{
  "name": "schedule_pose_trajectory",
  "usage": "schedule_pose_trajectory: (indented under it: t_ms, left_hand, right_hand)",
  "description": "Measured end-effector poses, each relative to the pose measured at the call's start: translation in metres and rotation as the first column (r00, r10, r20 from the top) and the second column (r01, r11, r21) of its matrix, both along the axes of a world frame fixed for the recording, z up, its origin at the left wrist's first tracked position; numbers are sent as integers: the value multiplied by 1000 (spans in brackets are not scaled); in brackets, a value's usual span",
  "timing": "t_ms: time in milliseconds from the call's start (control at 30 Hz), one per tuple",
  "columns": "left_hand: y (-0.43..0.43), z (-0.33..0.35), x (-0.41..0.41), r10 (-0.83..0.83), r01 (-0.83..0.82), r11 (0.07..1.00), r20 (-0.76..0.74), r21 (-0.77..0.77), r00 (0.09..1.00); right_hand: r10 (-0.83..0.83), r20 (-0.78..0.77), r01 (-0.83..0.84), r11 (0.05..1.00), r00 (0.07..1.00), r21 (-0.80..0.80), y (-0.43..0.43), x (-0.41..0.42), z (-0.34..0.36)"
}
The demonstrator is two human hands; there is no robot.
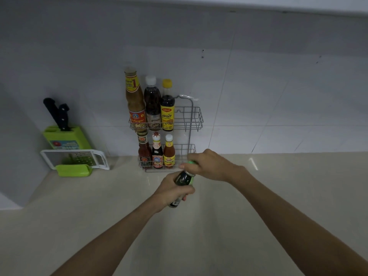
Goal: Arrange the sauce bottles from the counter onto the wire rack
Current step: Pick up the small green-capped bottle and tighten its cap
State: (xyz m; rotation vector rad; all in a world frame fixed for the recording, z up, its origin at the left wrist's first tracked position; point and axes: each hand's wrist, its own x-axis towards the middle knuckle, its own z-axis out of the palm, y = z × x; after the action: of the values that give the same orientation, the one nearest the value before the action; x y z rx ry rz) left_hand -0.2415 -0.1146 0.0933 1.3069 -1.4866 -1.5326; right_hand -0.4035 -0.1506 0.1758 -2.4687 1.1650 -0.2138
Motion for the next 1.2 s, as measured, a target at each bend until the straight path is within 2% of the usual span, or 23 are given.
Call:
schedule_pose_trajectory:
  t_ms: [67, 100, 167, 200, 267, 333, 367, 400, 467, 500, 567, 667, 700, 767, 800, 867, 967, 1100, 1133, 1200]
  left_hand:
    - [1, 2, 0, -30, 30, 999, 17, -23, 999]
    - [2, 4, 1, -58, 58, 998, 5, -21, 998]
    - [2, 8, 4, -65, 65, 998, -16, -20, 998]
    - [1, 9, 5, -55, 55, 998, -22, -26, 998]
    - [0, 10, 5, -46, 45, 998, -22, -40, 999]
    - [0, 10, 2, -58, 58, 997, -4, -43, 998]
    - [1, 10, 1, -56, 55, 998, -6, -42, 998]
    - [2, 9, 1, -45, 44, 998, -17, -40, 999]
    - [2, 9, 4, -22, 21, 999, -34, -38, 999]
    - [3, 9, 6, -18, 17, 999, -37, -39, 999]
    - [4, 7, 8, -35, 34, 999, -27, -42, 999]
    - [8, 3, 6, -93, 93, 995, 17, -27, 996]
    - [8, 3, 5, -114, 114, 993, 13, -20, 993]
    - [10, 4, 7, -153, 152, 988, -35, -4, 988]
    - [10, 5, 9, -171, 172, 985, -71, 8, 983]
    - [11, 9, 10, -214, 223, 974, -142, 49, 966]
    - [14, 13, 6, -280, 320, 936, -241, 147, 929]
    - [16, 19, 12, -347, 489, 827, -431, 277, 833]
    - [16, 21, 13, -368, 498, 824, -413, 270, 833]
    - [17, 21, 13, -358, 426, 877, -292, 219, 887]
  right_hand:
    - [-79, -106, 67, 991, 991, -119, 4, 1, -3]
    - [-93, -130, 83, 993, 987, -79, 4, -2, 3]
    - [-96, 36, 89, 982, 995, 167, 0, -8, 11]
    - [-79, 122, 49, 972, 989, 230, -1, -9, 13]
    - [-58, 167, 31, 987, 984, 156, 0, -6, 9]
    - [-110, 88, 105, 993, 990, 61, 1, -2, 2]
    - [-147, 42, 144, 986, 988, 79, 1, -2, 2]
    - [-170, 50, 160, 972, 984, 174, 1, -3, 4]
    - [-168, 167, 96, 923, 972, 372, 0, -12, 9]
    - [-125, 234, 32, 930, 964, 367, 0, -15, 11]
    - [-101, 286, 23, 964, 953, 264, 2, -16, 4]
    - [-147, 173, 132, 987, 974, 94, 7, -9, -3]
    - [-131, 161, 114, 987, 978, 113, 7, -9, -2]
    - [-67, 235, 7, 969, 970, 245, 7, -13, 5]
    - [-9, 260, -54, 971, 965, 234, 7, -13, 7]
    - [66, 252, -93, 991, 966, 98, 9, -8, 2]
    - [55, 171, -26, 986, 984, -167, 14, 1, -7]
    - [157, -9, -142, 870, 988, -472, 12, -8, -13]
    - [164, -5, -144, 856, 987, -496, 12, -8, -16]
    - [110, 61, -68, 879, 992, -472, 12, -5, -25]
